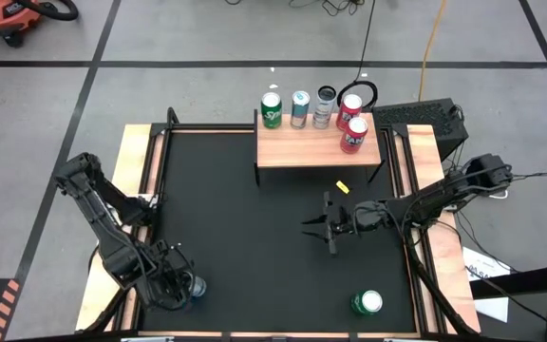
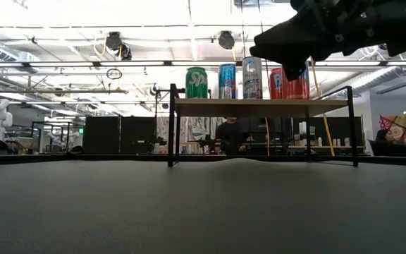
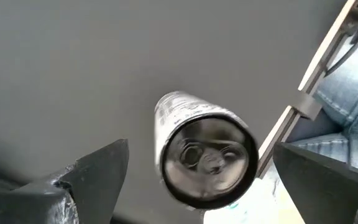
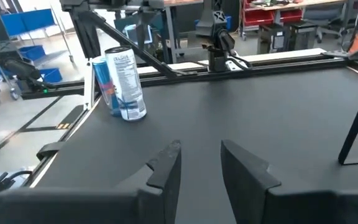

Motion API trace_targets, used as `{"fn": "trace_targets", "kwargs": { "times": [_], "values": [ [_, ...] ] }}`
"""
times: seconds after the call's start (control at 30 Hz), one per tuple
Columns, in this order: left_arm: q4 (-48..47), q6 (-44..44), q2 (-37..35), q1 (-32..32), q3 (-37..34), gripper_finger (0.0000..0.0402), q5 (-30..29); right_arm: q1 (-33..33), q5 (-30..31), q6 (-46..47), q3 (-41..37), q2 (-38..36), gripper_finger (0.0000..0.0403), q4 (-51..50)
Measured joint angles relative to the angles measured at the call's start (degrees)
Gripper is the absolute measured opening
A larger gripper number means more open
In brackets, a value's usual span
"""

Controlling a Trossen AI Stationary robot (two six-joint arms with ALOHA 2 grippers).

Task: Place canned beverage on shelf
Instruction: Put the white-blue soda can on the shelf aligned with the other white-blue soda can

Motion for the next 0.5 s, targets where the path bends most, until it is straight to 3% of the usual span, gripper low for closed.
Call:
{"fn": "trace_targets", "kwargs": {
  "times": [0.33, 0.5],
  "values": [
    [0.42, 3.06, 4.52, -0.23, 0.00, 0.0392, -0.33, -0.01, -0.34, 0.55, 0.00, 0.03, 0.0105, 0.35],
    [-0.20, 3.11, 5.72, -0.23, 0.00, 0.0336, 0.47, 0.07, -0.36, 1.95, 0.00, 0.03, 0.0105, 0.32]
  ]
}}
